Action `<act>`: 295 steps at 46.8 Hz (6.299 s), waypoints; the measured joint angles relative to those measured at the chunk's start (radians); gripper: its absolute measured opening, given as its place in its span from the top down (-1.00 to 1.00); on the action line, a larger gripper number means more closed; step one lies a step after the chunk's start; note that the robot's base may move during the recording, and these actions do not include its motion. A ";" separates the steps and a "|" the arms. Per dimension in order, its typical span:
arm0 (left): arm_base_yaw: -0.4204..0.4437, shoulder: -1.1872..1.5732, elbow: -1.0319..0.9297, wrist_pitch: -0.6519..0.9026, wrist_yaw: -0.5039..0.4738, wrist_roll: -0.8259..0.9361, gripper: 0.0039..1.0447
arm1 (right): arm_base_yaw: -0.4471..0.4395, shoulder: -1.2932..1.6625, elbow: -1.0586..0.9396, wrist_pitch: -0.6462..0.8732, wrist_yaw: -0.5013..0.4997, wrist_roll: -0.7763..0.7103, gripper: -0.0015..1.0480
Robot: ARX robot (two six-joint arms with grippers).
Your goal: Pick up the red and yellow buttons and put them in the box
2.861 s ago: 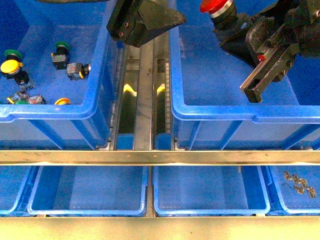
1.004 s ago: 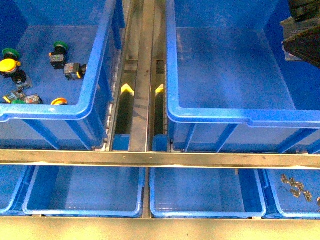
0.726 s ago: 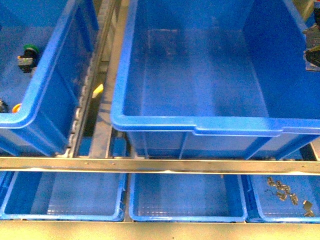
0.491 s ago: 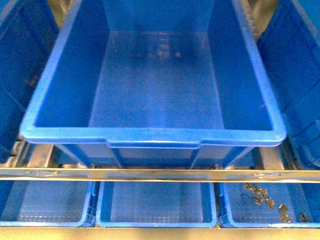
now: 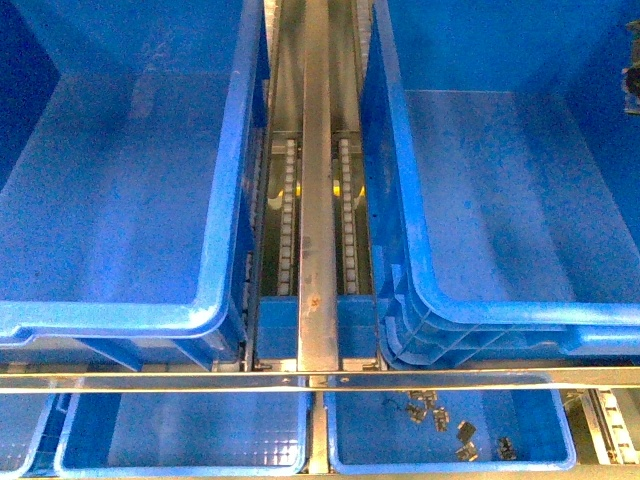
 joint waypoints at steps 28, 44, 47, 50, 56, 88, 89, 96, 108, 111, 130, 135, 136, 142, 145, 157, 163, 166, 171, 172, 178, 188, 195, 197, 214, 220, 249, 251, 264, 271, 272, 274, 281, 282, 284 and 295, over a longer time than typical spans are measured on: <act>0.000 -0.234 0.000 -0.249 -0.004 0.002 0.96 | -0.056 0.109 0.027 0.076 -0.023 0.015 0.50; 0.000 -0.234 0.000 -0.249 -0.003 0.002 -0.04 | -0.118 0.479 0.275 0.177 -0.042 0.023 0.50; 0.000 -0.234 0.000 -0.249 -0.003 0.002 -0.21 | -0.126 0.554 0.341 0.174 -0.037 0.040 0.50; 0.000 -0.234 0.000 -0.249 -0.003 0.002 -0.38 | -0.130 0.629 0.408 0.165 -0.020 0.044 0.50; 0.000 -0.234 0.000 -0.249 -0.003 0.002 -0.75 | -0.137 0.779 0.549 0.127 0.000 0.058 0.50; 0.000 -0.234 0.000 -0.249 -0.003 0.003 -0.85 | -0.148 1.174 0.878 -0.003 0.142 0.224 0.50; 0.000 -0.234 0.000 -0.249 -0.003 0.003 -0.85 | -0.146 1.184 0.881 -0.002 0.150 0.229 0.50; 0.000 -0.234 0.000 -0.249 -0.003 0.003 -0.85 | -0.137 1.226 0.908 -0.002 0.179 0.246 0.50; 0.000 -0.234 0.000 -0.249 -0.003 0.003 -0.85 | -0.124 1.242 0.927 0.003 0.201 0.249 0.11; 0.000 -0.234 0.000 -0.249 -0.003 0.003 -0.85 | -0.125 1.242 0.921 0.013 0.208 0.253 -0.15; 0.000 -0.234 0.000 -0.249 -0.003 0.003 -0.85 | -0.165 0.905 0.552 0.204 0.106 0.296 -0.88; 0.000 -0.234 0.000 -0.249 -0.003 0.003 -0.85 | -0.164 0.742 0.370 0.210 0.060 0.311 -0.88; 0.000 -0.234 0.000 -0.249 -0.003 0.003 -0.85 | -0.163 0.711 0.334 0.208 0.054 0.316 -0.88; 0.000 -0.234 0.000 -0.249 -0.003 0.003 -0.85 | -0.158 0.538 0.167 0.172 0.042 0.368 -0.88; 0.000 -0.234 0.000 -0.249 -0.003 0.003 -0.85 | -0.157 0.438 0.100 0.136 0.053 0.402 -0.88; 0.000 -0.234 0.000 -0.249 -0.004 0.003 -0.85 | -0.143 0.263 -0.048 0.299 0.193 0.425 -0.71; 0.000 -0.234 0.000 -0.249 -0.003 0.003 -0.85 | -0.158 0.293 -0.217 0.747 0.195 0.261 -0.25; 0.000 -0.234 0.000 -0.249 -0.003 0.003 -0.85 | -0.176 0.200 -0.242 0.764 0.181 0.228 0.05; 0.000 -0.234 0.000 -0.249 -0.003 0.003 -0.85 | -0.197 0.110 -0.290 0.706 0.162 0.212 0.45; 0.000 -0.234 0.000 -0.249 -0.003 0.003 -0.85 | -0.200 0.096 -0.297 0.696 0.160 0.210 0.51; 0.000 -0.234 0.000 -0.249 -0.003 0.003 -0.85 | -0.259 -0.014 -0.331 0.621 0.084 0.200 0.94; 0.000 -0.234 0.000 -0.249 -0.003 0.003 -0.85 | -0.282 -0.210 -0.371 0.466 0.077 0.198 0.93; 0.000 -0.234 0.000 -0.249 -0.003 0.003 -0.85 | -0.283 -0.322 -0.375 0.373 0.077 0.198 0.93; 0.000 -0.234 0.000 -0.249 -0.003 0.003 -0.85 | -0.283 -0.351 -0.375 0.346 0.077 0.198 0.93; 0.000 -0.234 0.000 -0.249 -0.003 0.003 -0.85 | -0.283 -0.565 -0.376 0.150 0.077 0.198 0.93; 0.000 -0.234 0.000 -0.249 -0.003 0.003 -0.85 | -0.283 -0.643 -0.376 0.076 0.077 0.198 0.93; 0.000 -0.234 0.000 -0.249 -0.004 0.003 -0.85 | -0.283 -0.876 -0.376 -0.155 0.077 0.198 0.93; 0.000 -0.234 0.000 -0.249 -0.004 0.003 -0.85 | -0.283 -0.929 -0.376 -0.231 0.078 0.196 0.93; 0.000 -0.234 0.000 -0.249 -0.004 0.003 -0.85 | -0.283 -1.035 -0.376 -0.319 0.077 0.196 0.93; 0.000 -0.234 0.000 -0.249 -0.003 0.003 -0.85 | -0.283 -1.036 -0.376 -0.319 0.077 0.196 0.93; 0.000 -0.234 0.000 -0.249 -0.003 0.003 -0.85 | -0.283 -1.036 -0.376 -0.319 0.077 0.196 0.93; 0.000 -0.234 0.000 -0.249 -0.004 0.003 -0.85 | -0.283 -1.036 -0.376 -0.319 0.077 0.196 0.87; 0.000 -0.234 0.000 -0.249 -0.004 0.003 -0.85 | -0.283 -1.036 -0.376 -0.319 0.077 0.196 0.27; 0.000 -0.234 0.000 -0.249 -0.003 0.003 -0.85 | -0.283 -1.036 -0.376 -0.319 0.077 0.195 0.24; 0.000 -0.234 0.000 -0.249 -0.003 0.003 -0.85 | -0.283 -1.036 -0.376 -0.319 0.077 0.196 0.10; 0.002 -0.234 0.000 -0.249 0.000 0.003 -0.85 | -0.283 -1.036 -0.376 -0.320 0.083 0.196 -0.72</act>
